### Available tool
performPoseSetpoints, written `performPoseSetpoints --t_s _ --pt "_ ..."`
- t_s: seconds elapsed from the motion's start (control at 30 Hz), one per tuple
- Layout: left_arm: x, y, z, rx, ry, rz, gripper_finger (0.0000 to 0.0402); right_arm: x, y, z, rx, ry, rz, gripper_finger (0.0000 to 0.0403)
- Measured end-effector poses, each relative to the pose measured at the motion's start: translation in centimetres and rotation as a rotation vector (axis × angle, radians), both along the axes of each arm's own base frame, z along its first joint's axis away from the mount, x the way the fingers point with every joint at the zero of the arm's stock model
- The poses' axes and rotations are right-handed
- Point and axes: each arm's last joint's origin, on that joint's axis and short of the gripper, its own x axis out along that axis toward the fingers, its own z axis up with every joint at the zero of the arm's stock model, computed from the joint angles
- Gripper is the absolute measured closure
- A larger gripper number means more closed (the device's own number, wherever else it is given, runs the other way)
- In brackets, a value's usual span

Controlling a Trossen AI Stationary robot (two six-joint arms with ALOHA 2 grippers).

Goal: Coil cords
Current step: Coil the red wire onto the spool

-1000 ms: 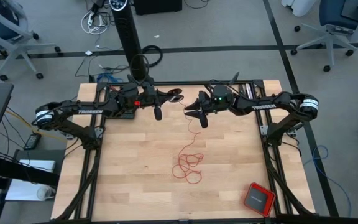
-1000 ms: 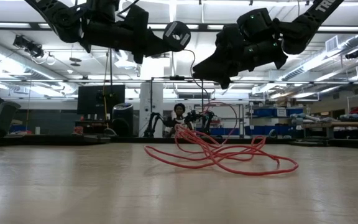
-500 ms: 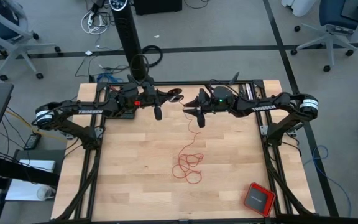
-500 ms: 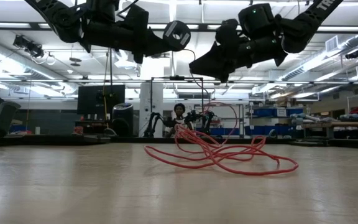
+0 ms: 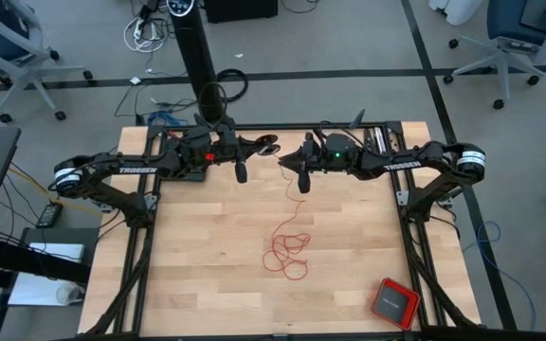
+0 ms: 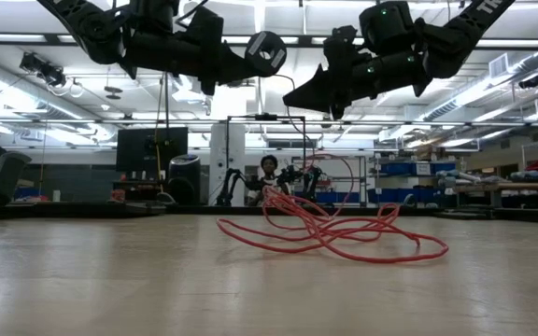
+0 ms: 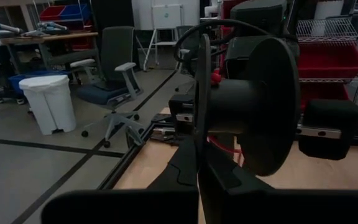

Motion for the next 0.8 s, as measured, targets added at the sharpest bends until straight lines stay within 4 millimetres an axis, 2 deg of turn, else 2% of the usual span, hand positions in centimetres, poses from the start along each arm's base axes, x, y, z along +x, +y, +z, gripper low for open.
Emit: performPoseSetpoints --t_s 0.1,0.8 --pt "0.0 0.0 0.0 0.0 0.0 0.0 0.0401 0.0 0.0 0.0 -0.003 0.001 -0.003 0.0394" --pt "0.0 0.0 -0.18 -0.007 0.017 0.0 0.0401 -0.02 -0.08 -0.01 -0.015 0.004 -0.022 0.0402"
